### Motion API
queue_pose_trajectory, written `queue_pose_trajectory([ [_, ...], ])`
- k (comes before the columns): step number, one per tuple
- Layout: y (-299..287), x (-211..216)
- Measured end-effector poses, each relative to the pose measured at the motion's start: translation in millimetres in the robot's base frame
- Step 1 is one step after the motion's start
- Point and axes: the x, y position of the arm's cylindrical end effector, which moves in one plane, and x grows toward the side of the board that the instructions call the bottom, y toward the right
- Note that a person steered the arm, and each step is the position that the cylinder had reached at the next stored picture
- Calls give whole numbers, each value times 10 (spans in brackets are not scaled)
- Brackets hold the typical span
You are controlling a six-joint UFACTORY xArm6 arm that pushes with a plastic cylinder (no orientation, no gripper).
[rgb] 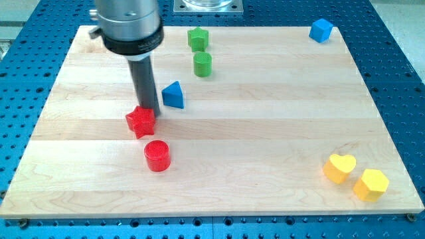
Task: Push the triangle to the cube
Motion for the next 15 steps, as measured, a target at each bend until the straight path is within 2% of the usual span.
queue_pose_trajectory([
  [1, 412, -274],
  [2, 1230, -491],
  [3, 1850, -530],
  [4, 2026, -523],
  [5, 2488, -543],
  [7, 2393, -505],
  [8, 2393, -820],
  [10, 2521, -581],
  [11, 2931, -676],
  [12, 3004, -712],
  [13, 2999, -1003],
  [15, 3008, -55],
])
